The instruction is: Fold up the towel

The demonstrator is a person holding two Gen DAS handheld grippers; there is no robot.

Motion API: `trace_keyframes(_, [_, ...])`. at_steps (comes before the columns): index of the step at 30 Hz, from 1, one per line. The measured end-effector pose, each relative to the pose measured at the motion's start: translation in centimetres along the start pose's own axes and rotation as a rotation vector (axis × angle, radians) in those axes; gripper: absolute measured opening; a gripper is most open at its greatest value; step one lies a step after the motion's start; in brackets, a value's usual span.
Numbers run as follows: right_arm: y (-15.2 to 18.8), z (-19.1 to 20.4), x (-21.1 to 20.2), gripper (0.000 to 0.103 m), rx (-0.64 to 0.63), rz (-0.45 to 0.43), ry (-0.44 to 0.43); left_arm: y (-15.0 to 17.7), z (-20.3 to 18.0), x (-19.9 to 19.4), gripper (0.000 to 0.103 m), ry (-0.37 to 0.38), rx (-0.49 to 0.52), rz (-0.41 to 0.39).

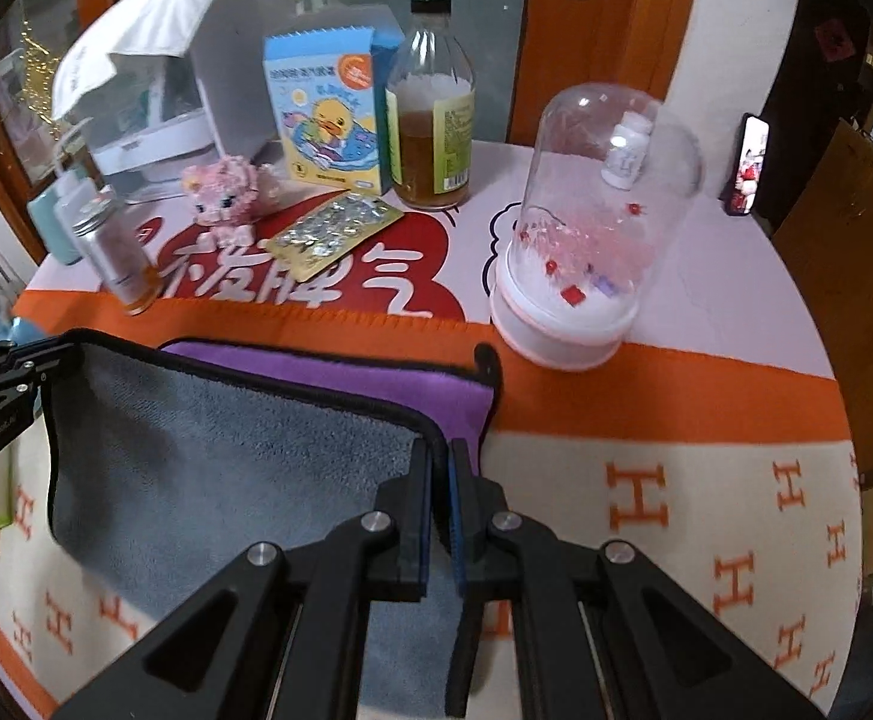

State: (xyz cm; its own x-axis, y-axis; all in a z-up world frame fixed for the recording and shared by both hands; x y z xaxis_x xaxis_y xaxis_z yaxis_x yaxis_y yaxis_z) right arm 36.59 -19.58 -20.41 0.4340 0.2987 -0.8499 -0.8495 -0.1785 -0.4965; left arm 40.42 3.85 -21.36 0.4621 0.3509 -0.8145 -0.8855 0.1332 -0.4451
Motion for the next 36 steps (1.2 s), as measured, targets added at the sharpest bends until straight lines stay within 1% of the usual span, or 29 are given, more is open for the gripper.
trace_keyframes(6, [-1.5,-1.7,3.8,0.005,0.018,0.023,0.006,-1.3,-1.6,3.6,0.007,-0.05,-0.001,0.027])
trace_keyframes(9, [-1.9,-2.0,5.1,0.005,0.016,0.034,0.012,-1.2,-2.0,5.0,0.008,-0.059,-0.006,0.05])
trace_keyframes(13, [-2.0,-1.7,6.3,0.005,-0.028,0.048,0.034,-0.6,-2.1,6.4,0.011,-0.066,-0.013,0.076])
trace_keyframes(14, [-1.9,-1.6,6.5,0.005,-0.038,0.051,0.041,-0.5,-2.1,6.7,0.015,-0.07,-0.015,0.083])
trace_keyframes(16, [-1.8,-1.4,6.5,0.006,-0.049,0.047,0.052,-0.3,-2.0,7.1,0.027,-0.083,-0.015,0.094])
trace_keyframes(17, [-1.8,-1.4,6.4,0.008,-0.053,0.043,0.055,-0.2,-1.8,7.0,0.035,-0.091,-0.019,0.09])
trace_keyframes(18, [-1.8,-1.3,6.2,0.011,-0.056,0.037,0.055,-0.2,-1.7,6.9,0.041,-0.093,-0.023,0.085])
trace_keyframes(19, [-1.7,-1.2,6.0,0.013,-0.062,0.03,0.054,-0.1,-1.4,6.8,0.044,-0.091,-0.027,0.083])
trace_keyframes(21, [-1.6,-0.9,5.4,0.023,-0.074,0.017,0.06,-0.1,-1.0,6.3,0.057,-0.084,-0.046,0.079])
trace_keyframes(22, [-1.5,-0.8,5.0,0.026,-0.084,0.009,0.07,-0.1,-0.7,5.9,0.059,-0.083,-0.056,0.074])
trace_keyframes(24, [-1.3,-0.5,4.3,0.033,-0.103,-0.004,0.083,-0.1,-0.3,5.0,0.075,-0.081,-0.073,0.064])
trace_keyframes(26, [-0.9,0.0,3.4,0.034,-0.114,-0.013,0.087,-0.1,-0.2,3.7,0.081,-0.073,-0.089,0.047])
trace_keyframes(29, [-0.4,0.7,2.3,0.035,-0.109,-0.024,0.075,0.4,-0.2,1.5,0.083,-0.045,-0.099,0.027])
trace_keyframes(32, [0.4,1.6,0.8,0.035,-0.097,-0.038,0.053,1.2,-0.1,-0.9,0.094,-0.023,-0.114,0.003])
trace_keyframes(36, [1.7,2.8,-1.3,0.036,-0.076,-0.057,0.027,2.6,0.4,-3.9,0.098,0.014,-0.146,-0.013])
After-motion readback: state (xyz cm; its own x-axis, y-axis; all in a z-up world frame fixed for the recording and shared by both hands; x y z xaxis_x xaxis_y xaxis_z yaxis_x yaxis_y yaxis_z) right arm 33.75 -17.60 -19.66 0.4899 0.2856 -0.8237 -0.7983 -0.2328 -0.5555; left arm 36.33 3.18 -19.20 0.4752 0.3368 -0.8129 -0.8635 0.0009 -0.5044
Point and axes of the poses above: each gripper's, at about its wrist camera, not at the fingertips, and x roughly the way its jaws point, z to its left, y to its underside, the point moved 7 cm from there along x, roughly the way its jaws point, and after that the axes turned 15 degrees about -y, right-handed, at the moved point
